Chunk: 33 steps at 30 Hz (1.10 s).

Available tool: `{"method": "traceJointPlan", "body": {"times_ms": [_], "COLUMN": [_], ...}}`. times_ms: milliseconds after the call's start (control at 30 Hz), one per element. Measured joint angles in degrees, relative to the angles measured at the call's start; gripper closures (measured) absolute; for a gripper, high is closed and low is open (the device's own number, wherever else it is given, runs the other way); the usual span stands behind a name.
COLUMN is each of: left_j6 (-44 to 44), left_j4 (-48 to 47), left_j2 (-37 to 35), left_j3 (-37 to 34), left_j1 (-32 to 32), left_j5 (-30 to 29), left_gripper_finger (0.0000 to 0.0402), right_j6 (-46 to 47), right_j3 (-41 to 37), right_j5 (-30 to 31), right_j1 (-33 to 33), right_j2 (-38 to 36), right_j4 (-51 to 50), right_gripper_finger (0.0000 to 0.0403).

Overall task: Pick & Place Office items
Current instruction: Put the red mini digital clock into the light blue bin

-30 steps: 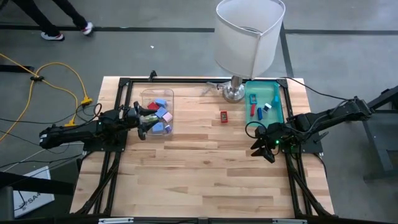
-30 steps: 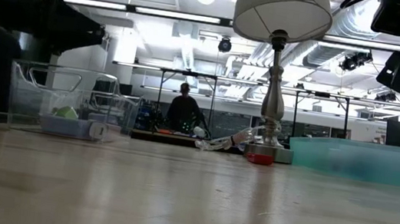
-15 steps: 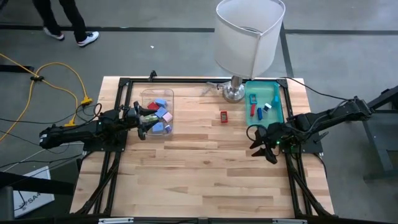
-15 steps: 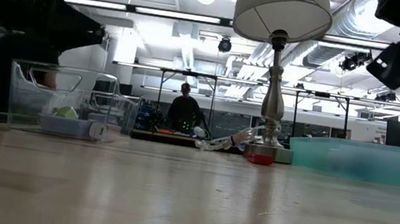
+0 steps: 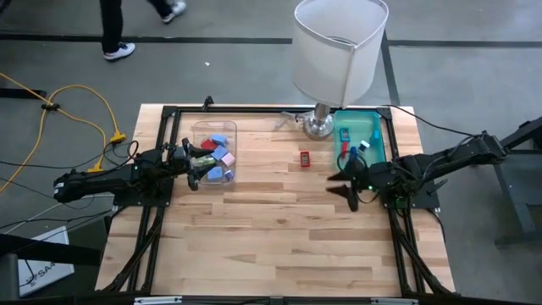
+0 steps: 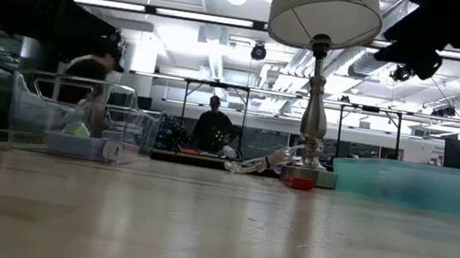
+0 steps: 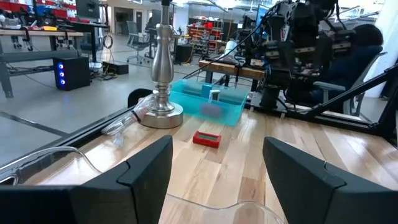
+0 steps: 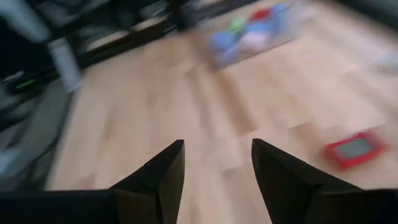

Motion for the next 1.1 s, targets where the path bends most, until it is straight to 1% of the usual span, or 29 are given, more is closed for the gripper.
{"method": "traceJointPlan", "body": {"times_ms": [100, 200, 333, 433, 700, 833, 933, 1100], "left_j6": [0.0, 0.0, 0.0, 0.0, 0.0, 0.0, 0.0, 0.0], "left_j4": [0.0, 0.0, 0.0, 0.0, 0.0, 0.0, 0.0, 0.0], "left_j2": [0.0, 0.0, 0.0, 0.0, 0.0, 0.0, 0.0, 0.0], "left_j3": [0.0, 0.0, 0.0, 0.0, 0.0, 0.0, 0.0, 0.0], "left_j1": [0.0, 0.0, 0.0, 0.0, 0.0, 0.0, 0.0, 0.0], "left_j5": [0.0, 0.0, 0.0, 0.0, 0.0, 0.0, 0.0, 0.0], "left_gripper_finger": [0.0158, 0.0158, 0.0158, 0.0158, 0.0158, 0.0158, 0.0158, 0.0158], "right_j6": [0.2, -0.6, -3.4, -4.8, -5.0, -7.8, -9.3, -9.3], "right_j3": [0.0, 0.0, 0.0, 0.0, 0.0, 0.0, 0.9, 6.4], "right_j5": [8.0, 11.9, 16.5, 18.0, 18.5, 19.5, 23.8, 34.4], "right_j1": [0.0, 0.0, 0.0, -0.3, -2.6, -2.3, -0.3, 3.7], "right_j2": [0.4, 0.9, 2.2, 4.3, 10.3, 12.8, 14.9, 19.0], "right_j4": [1.1, 2.5, 7.6, 9.9, 13.8, 17.5, 20.0, 16.5], "right_gripper_finger": [0.0230, 0.0230, 0.0230, 0.0230, 0.0230, 0.0230, 0.0230, 0.0230]}}
